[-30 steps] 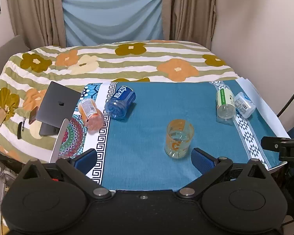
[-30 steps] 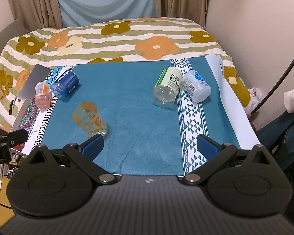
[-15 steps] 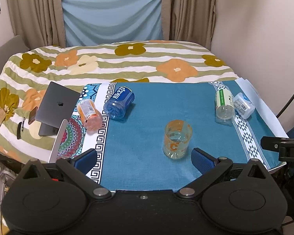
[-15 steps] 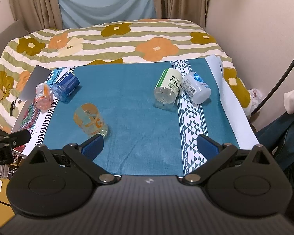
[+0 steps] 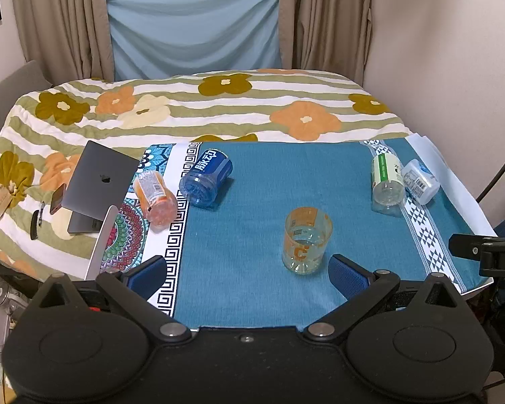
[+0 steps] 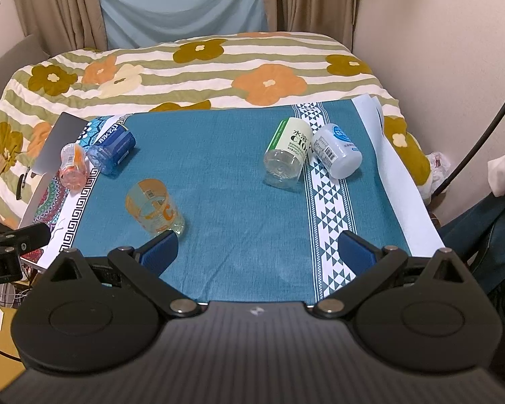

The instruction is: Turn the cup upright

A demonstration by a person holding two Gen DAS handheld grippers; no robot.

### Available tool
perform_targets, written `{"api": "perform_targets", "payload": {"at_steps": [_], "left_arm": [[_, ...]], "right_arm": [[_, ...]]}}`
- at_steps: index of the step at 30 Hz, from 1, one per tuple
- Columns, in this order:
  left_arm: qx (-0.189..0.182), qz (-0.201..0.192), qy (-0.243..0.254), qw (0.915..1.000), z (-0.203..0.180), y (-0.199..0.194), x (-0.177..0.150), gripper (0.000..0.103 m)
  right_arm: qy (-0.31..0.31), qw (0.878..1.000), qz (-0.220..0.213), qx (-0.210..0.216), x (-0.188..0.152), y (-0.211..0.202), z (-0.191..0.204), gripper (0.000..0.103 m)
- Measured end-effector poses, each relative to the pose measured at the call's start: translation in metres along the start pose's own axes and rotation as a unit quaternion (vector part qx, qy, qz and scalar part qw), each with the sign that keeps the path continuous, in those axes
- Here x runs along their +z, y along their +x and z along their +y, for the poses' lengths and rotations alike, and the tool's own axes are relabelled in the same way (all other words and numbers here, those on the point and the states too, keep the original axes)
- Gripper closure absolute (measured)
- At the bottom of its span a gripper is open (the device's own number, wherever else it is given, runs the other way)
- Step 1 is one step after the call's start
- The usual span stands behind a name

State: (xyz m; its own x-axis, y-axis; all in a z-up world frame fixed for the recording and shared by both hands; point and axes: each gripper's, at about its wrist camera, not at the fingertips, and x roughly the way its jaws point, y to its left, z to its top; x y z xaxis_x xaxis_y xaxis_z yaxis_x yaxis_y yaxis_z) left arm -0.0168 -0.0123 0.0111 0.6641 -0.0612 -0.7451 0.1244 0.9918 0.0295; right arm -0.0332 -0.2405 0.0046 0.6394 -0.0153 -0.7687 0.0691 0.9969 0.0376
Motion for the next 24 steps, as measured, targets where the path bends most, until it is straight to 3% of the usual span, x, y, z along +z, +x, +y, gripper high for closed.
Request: {"api": "perform_targets", "payload": {"at_steps": [11,24], "left_arm": [[-0.004,0.004,-0.005,1.0,0.0024,0.0036,0.0009,0.0],[0.005,-0.022,-0.007,0.9997,0.0053,0.0018,0.0056,0.0]], "right_arm": [[0.001,1.0,0.0,-0.001,0.0011,-0.0004,-0.0012,0.0],[0.007,1.0,-0.003,-0.004,0.0063,0.0026,-0.006,0.0]]}}
